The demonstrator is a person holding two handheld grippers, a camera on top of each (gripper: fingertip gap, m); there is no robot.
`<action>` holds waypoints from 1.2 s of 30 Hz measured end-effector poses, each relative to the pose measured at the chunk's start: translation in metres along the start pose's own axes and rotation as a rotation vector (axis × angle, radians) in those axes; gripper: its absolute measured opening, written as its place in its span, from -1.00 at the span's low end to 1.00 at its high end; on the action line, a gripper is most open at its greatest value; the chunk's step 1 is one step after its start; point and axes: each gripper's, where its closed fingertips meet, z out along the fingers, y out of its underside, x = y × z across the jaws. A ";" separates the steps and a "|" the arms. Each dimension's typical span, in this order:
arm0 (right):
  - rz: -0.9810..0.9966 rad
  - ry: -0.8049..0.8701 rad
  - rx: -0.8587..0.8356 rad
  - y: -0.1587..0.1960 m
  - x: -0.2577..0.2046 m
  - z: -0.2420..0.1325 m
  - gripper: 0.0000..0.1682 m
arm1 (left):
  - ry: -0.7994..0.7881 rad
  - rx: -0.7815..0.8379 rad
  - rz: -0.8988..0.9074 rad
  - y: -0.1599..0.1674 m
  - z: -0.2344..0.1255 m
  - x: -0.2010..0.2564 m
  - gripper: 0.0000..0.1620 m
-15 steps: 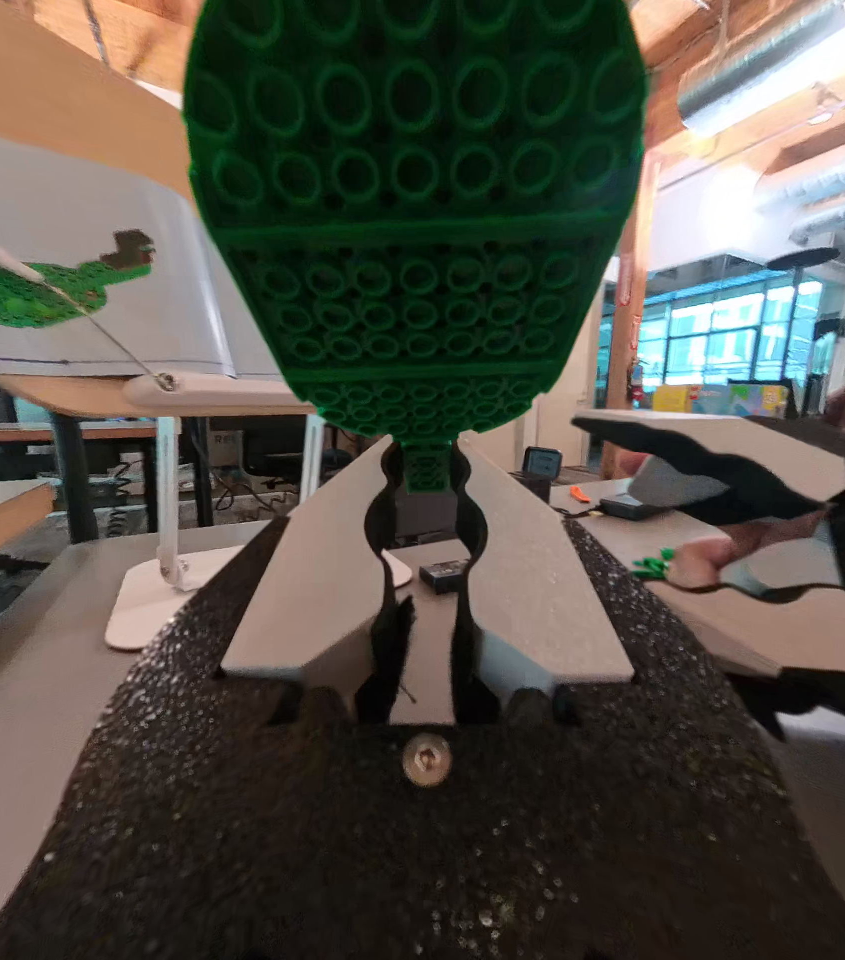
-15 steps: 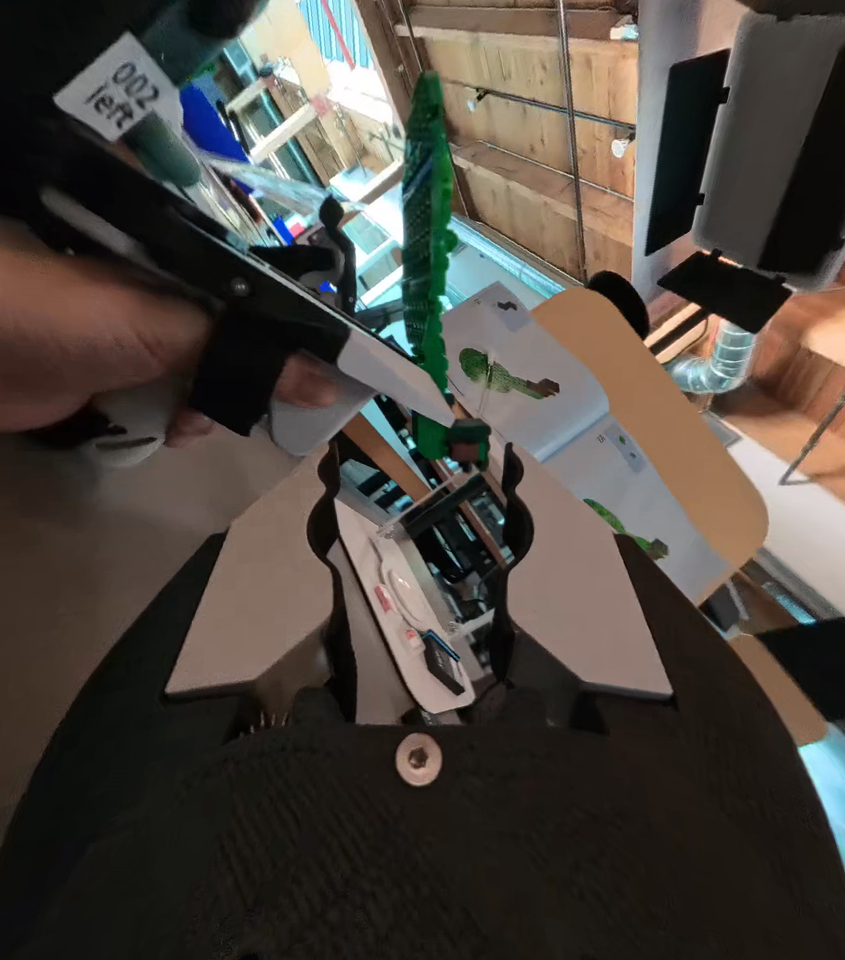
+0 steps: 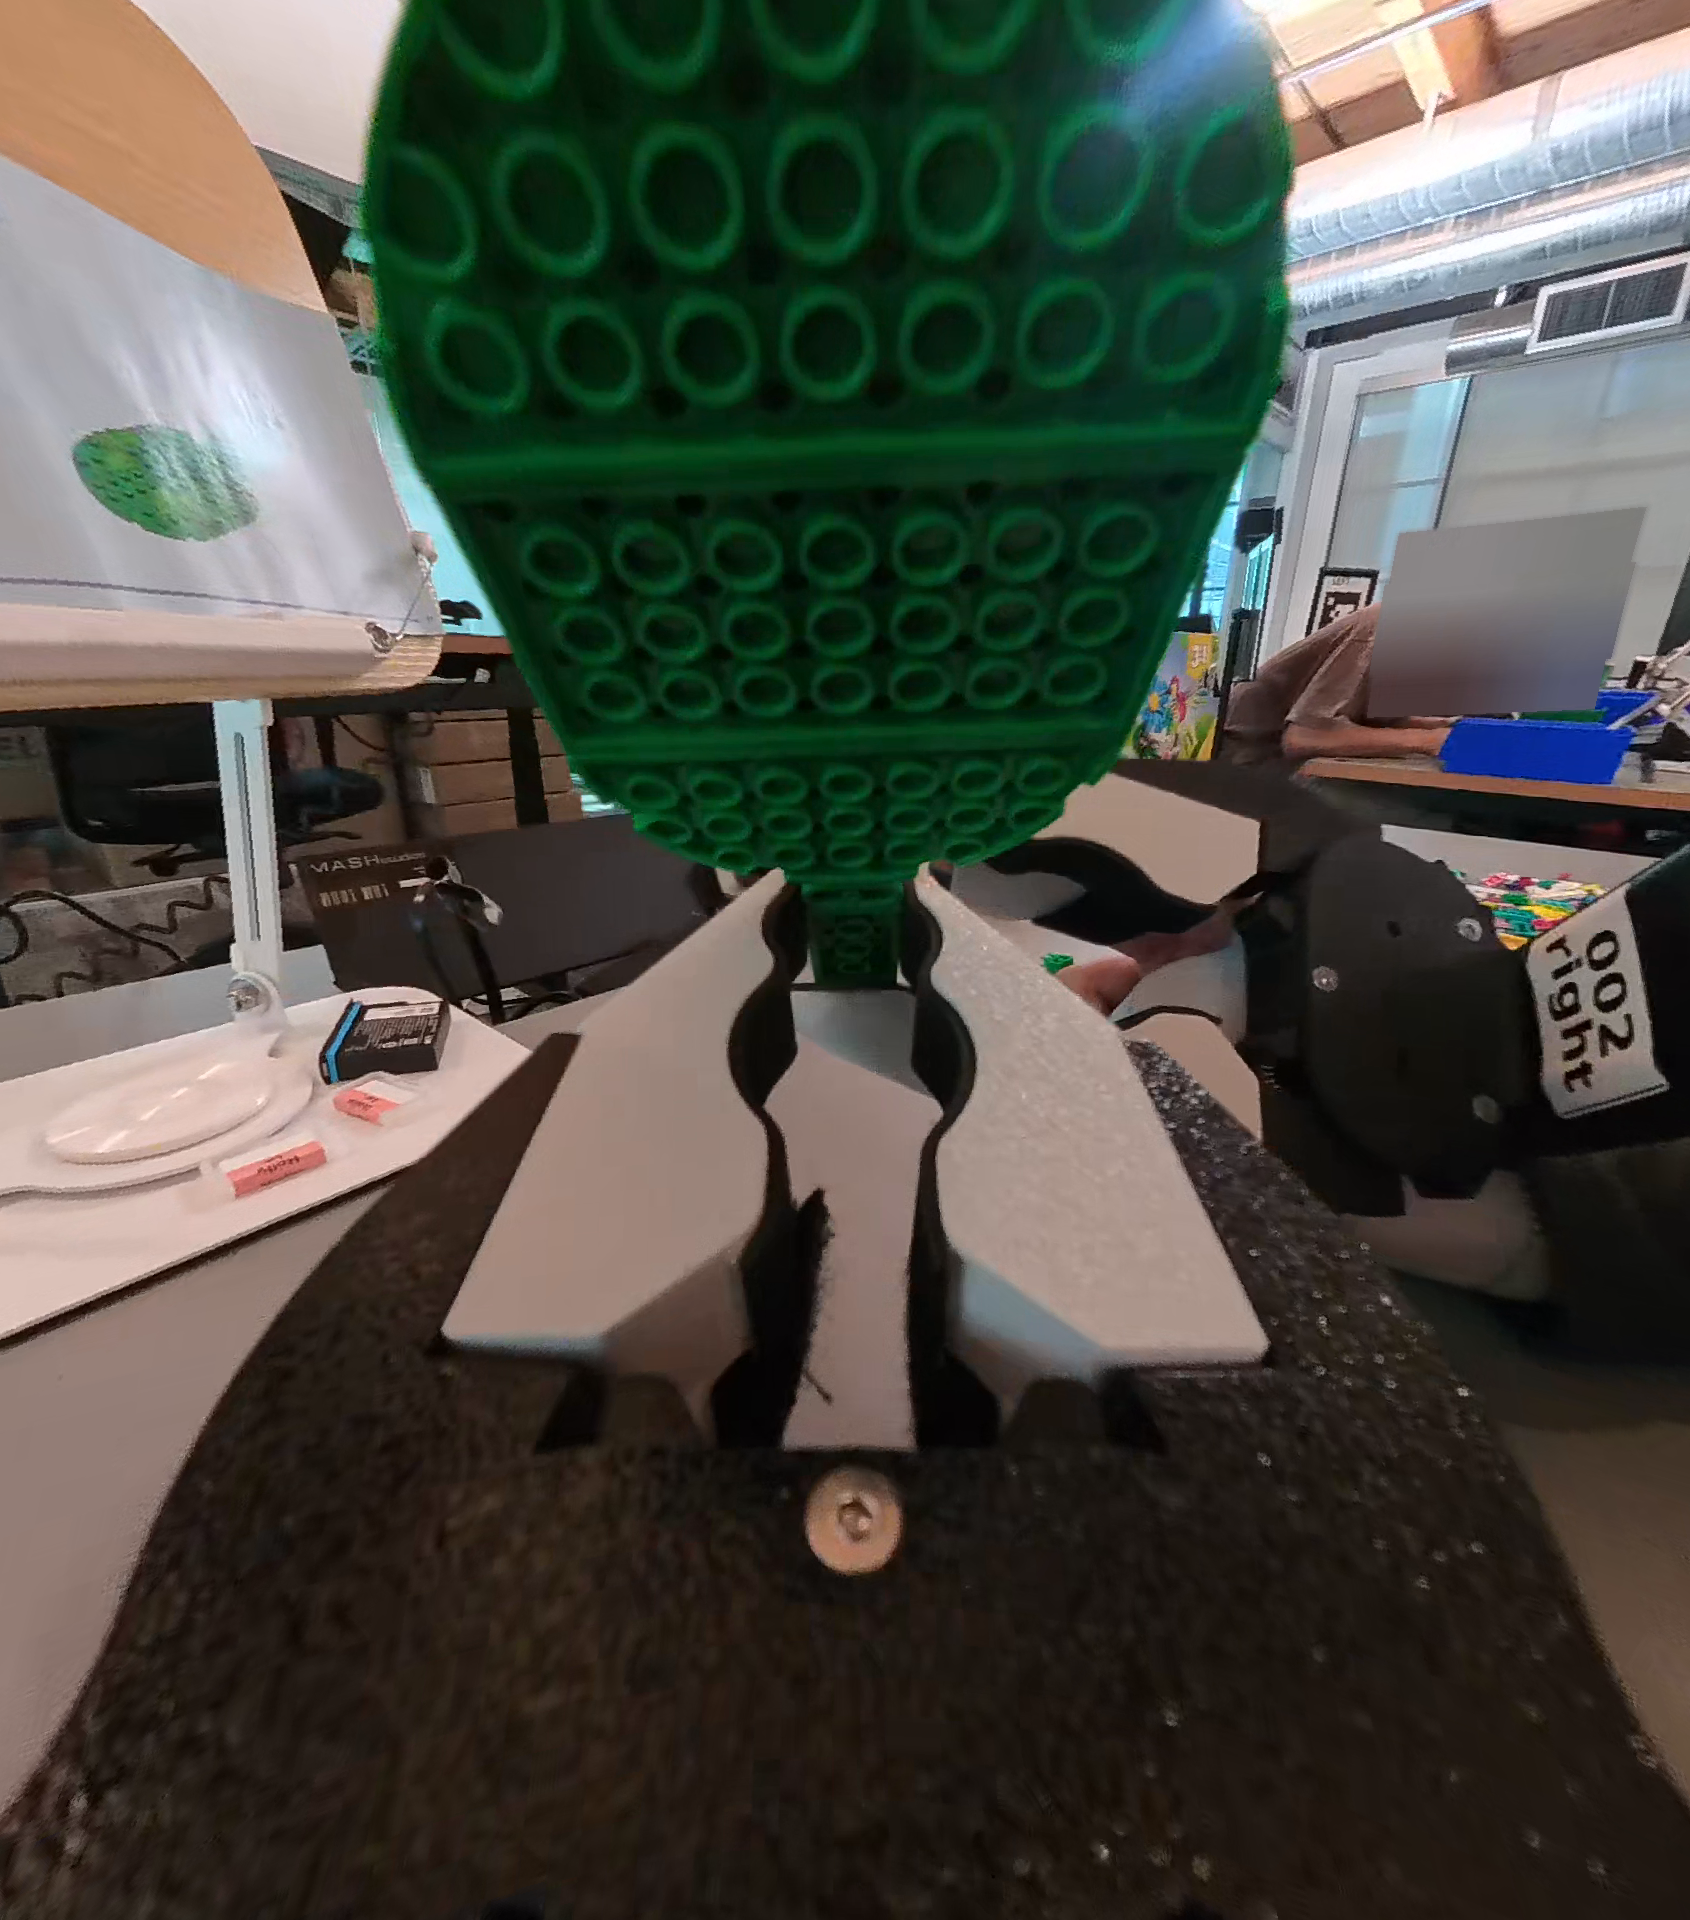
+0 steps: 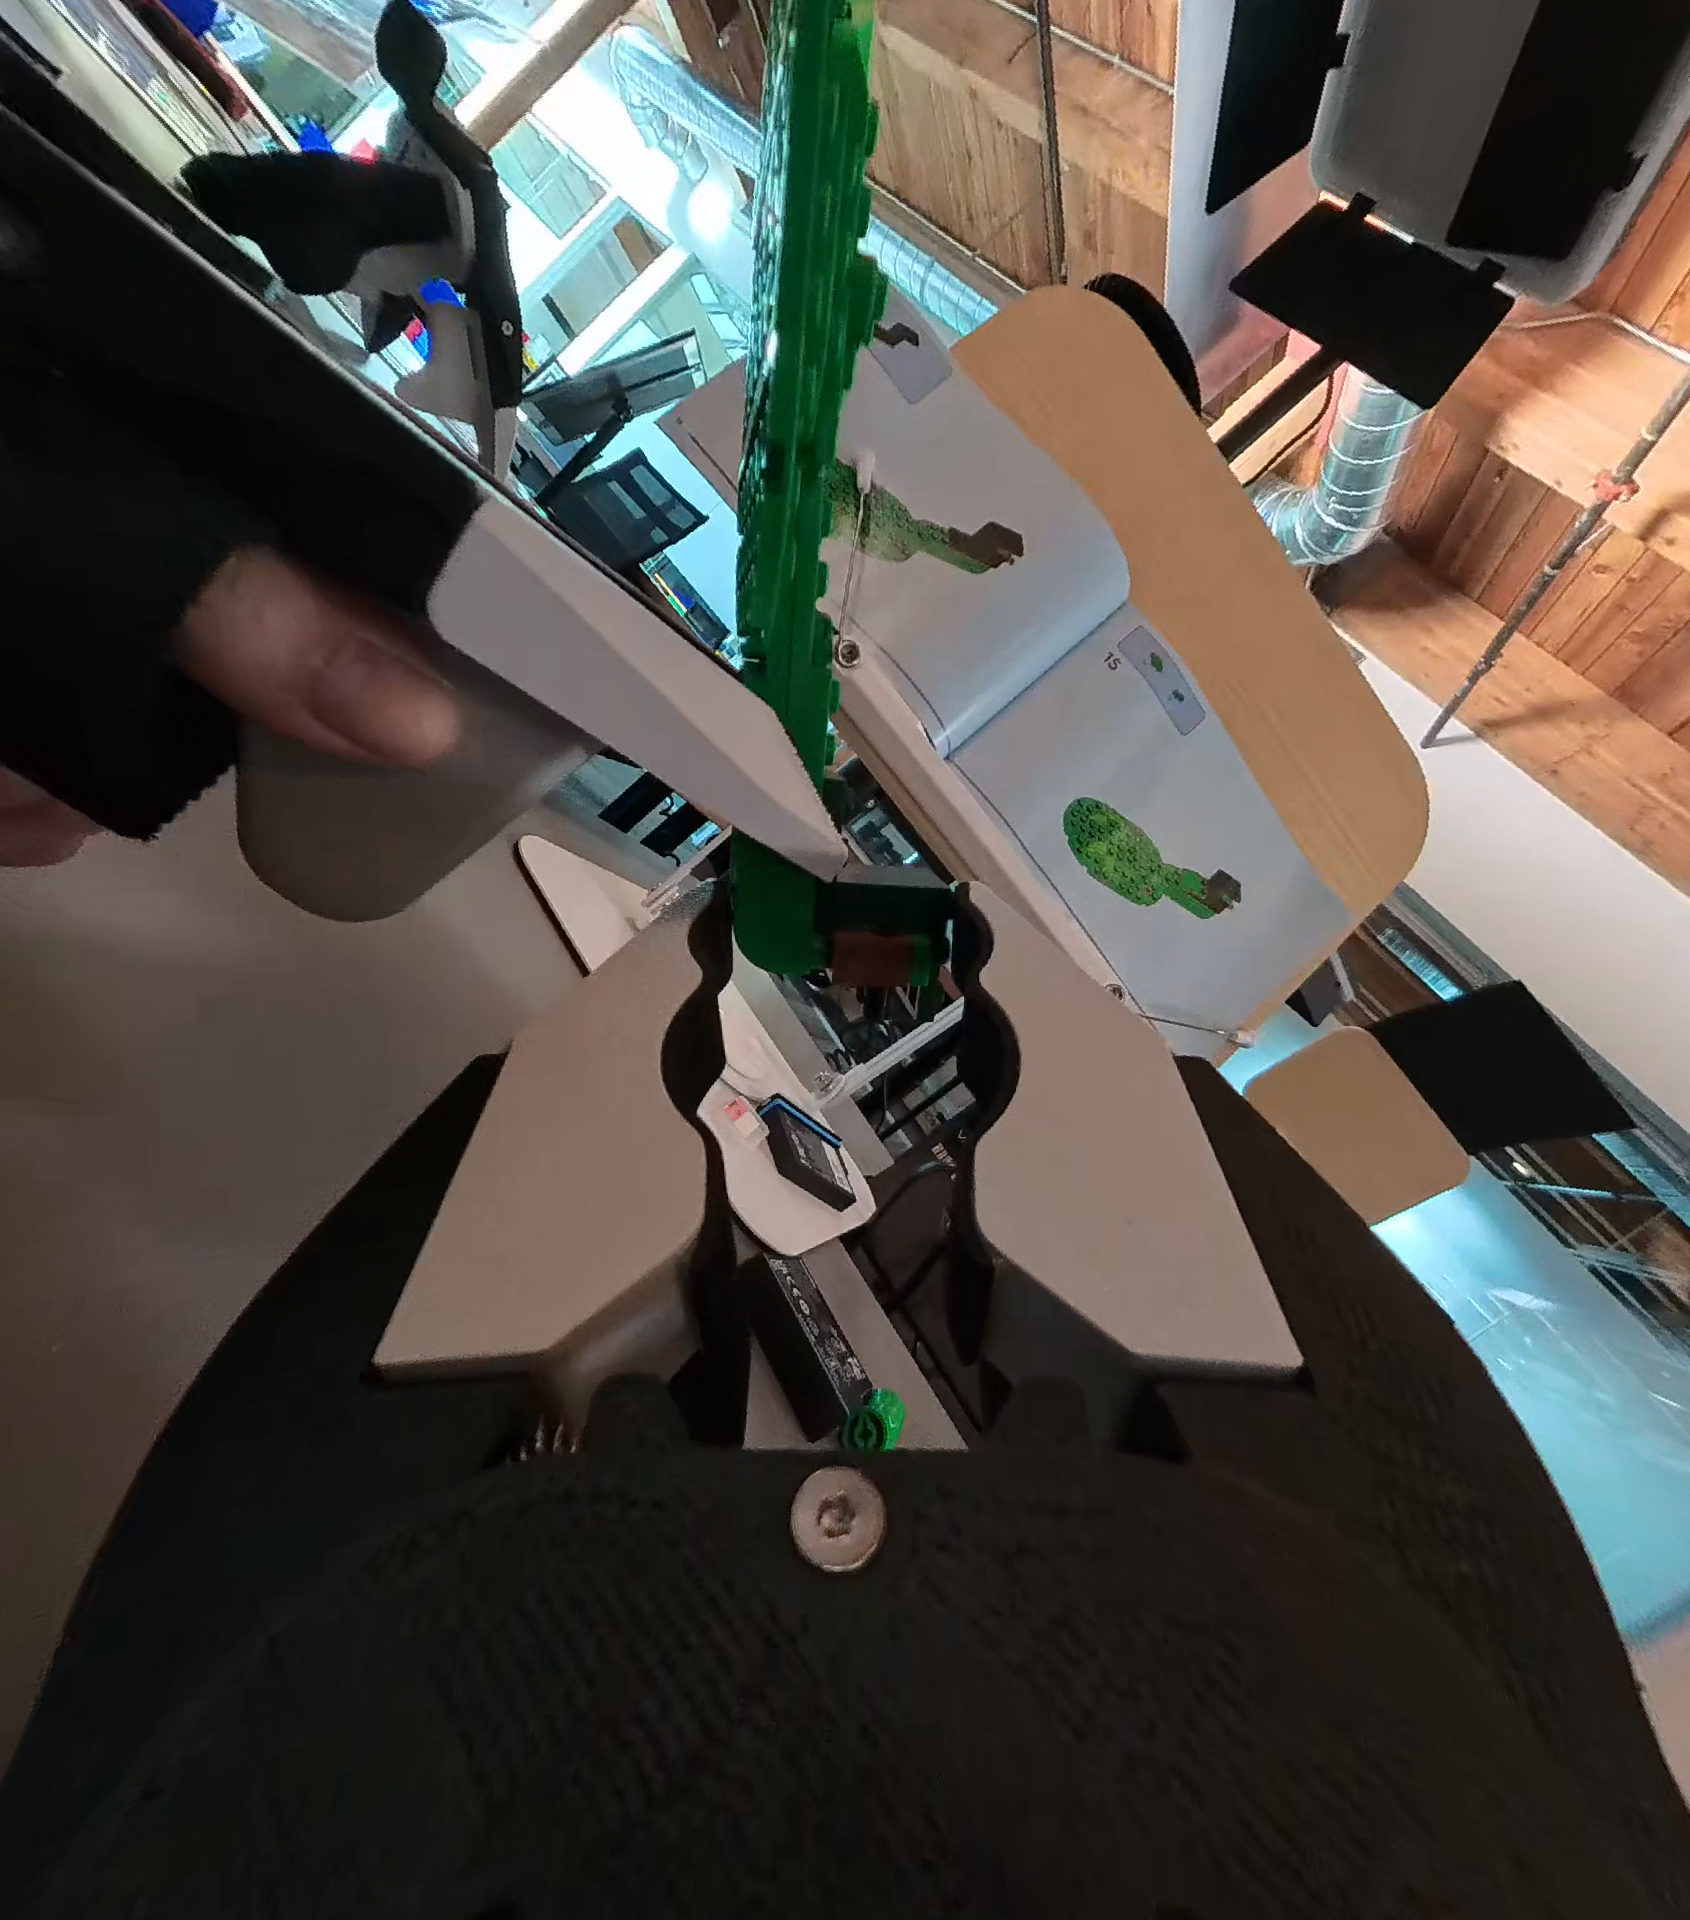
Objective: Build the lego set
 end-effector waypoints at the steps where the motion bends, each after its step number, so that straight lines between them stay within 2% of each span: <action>1: 0.001 0.000 0.000 0.000 0.000 0.000 -0.52 | 0.004 0.001 -0.005 0.000 0.000 0.000 -0.82; 9: 0.058 -0.057 -0.035 0.000 -0.003 0.002 -0.53 | 0.007 0.022 -0.020 -0.003 -0.002 -0.001 -0.82; 13: 0.068 -0.069 -0.049 0.003 -0.006 0.002 -0.52 | 0.030 0.028 -0.003 -0.003 -0.002 0.003 -0.65; 17: 0.032 -0.054 -0.047 0.004 -0.004 0.002 -0.52 | 0.052 0.016 -0.004 -0.002 -0.001 0.006 -0.58; 22: 0.017 -0.092 -0.032 -0.001 -0.012 0.002 -0.53 | 0.050 0.009 -0.005 -0.001 0.000 0.006 -0.61; 27: 0.001 -0.078 -0.018 -0.003 -0.013 0.001 -0.52 | 0.028 0.010 -0.029 -0.001 0.000 0.001 -0.82; 34: 0.002 -0.089 -0.025 0.002 -0.018 0.003 -0.46 | -0.009 -0.036 -0.101 0.005 0.001 -0.008 -0.82; 36: -0.010 -0.076 -0.037 0.003 -0.017 0.003 -0.53 | -0.002 -0.033 -0.123 0.004 0.000 -0.009 -0.82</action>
